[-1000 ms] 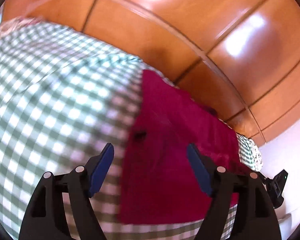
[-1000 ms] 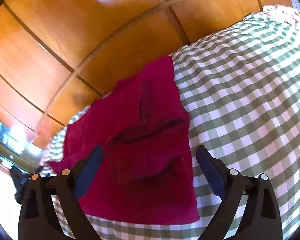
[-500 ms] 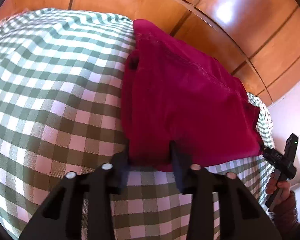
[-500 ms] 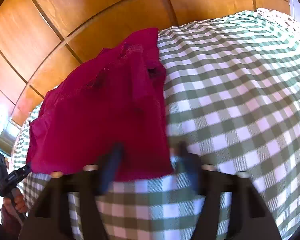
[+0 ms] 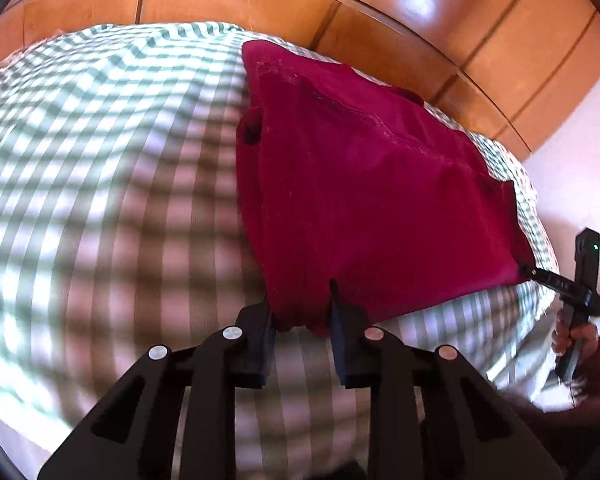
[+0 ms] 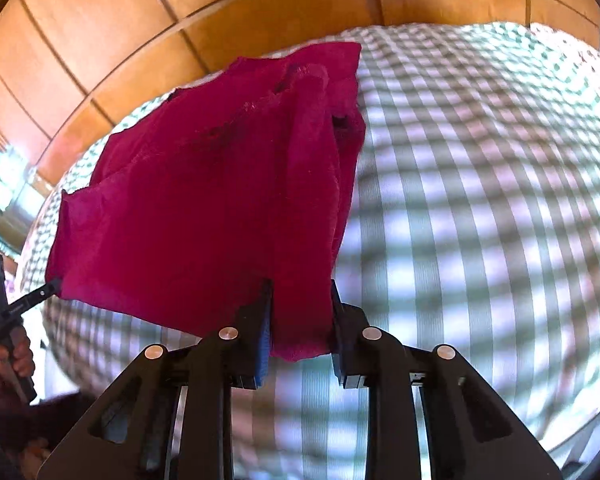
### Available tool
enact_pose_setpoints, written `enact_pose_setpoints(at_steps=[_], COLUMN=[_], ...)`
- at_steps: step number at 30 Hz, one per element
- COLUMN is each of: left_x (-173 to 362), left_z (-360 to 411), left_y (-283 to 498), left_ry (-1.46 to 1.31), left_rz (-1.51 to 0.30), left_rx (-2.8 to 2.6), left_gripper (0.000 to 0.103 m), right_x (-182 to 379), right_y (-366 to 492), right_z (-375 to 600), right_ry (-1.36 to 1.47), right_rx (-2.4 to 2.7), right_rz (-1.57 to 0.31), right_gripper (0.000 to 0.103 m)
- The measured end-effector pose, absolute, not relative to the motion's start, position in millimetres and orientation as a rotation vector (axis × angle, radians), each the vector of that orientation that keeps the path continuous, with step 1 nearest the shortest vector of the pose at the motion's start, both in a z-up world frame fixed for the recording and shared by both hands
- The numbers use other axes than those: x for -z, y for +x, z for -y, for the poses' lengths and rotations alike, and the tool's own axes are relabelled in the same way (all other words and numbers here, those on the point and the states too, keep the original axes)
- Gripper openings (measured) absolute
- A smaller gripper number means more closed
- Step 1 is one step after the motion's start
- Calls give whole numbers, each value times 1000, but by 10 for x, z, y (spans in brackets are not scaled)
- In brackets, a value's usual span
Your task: Fold small clothes
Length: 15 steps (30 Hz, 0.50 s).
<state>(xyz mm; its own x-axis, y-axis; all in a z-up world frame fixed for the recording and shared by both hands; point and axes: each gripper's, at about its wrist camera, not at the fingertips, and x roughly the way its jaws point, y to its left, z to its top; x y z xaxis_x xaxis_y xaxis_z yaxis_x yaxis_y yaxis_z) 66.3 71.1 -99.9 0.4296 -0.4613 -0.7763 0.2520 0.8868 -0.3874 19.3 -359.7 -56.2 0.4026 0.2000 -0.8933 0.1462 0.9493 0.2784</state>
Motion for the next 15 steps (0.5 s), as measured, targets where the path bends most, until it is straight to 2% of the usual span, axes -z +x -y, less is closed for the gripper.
enact_pose_setpoints(at_steps=[3, 9, 10, 13, 14, 15], left_x=[986, 867, 834, 748, 736, 735], left_z=[-768, -923, -950, -924, -899, -870], left_y=[414, 416, 453, 703, 809, 885], left_ry=[-224, -253, -252, -246, -245, -241], left_rz=[-1048, -986, -973, -931, -924, -921], left_rx=[452, 396, 391, 378, 382, 378], left_gripper=[23, 40, 40, 41, 42, 43], right_x=[526, 384, 342, 276, 266, 263], right_y=[-50, -144, -98, 83, 132, 192], right_z=[3550, 3544, 3578, 3678, 3710, 3736], right_ry=[324, 309, 309, 294, 291, 287], right_rx=[-56, -52, -34, 32, 52, 72], right_rz=[-1197, -1164, -1136, -1065, -1049, -1033], right_gripper=[24, 26, 28, 41, 50, 53])
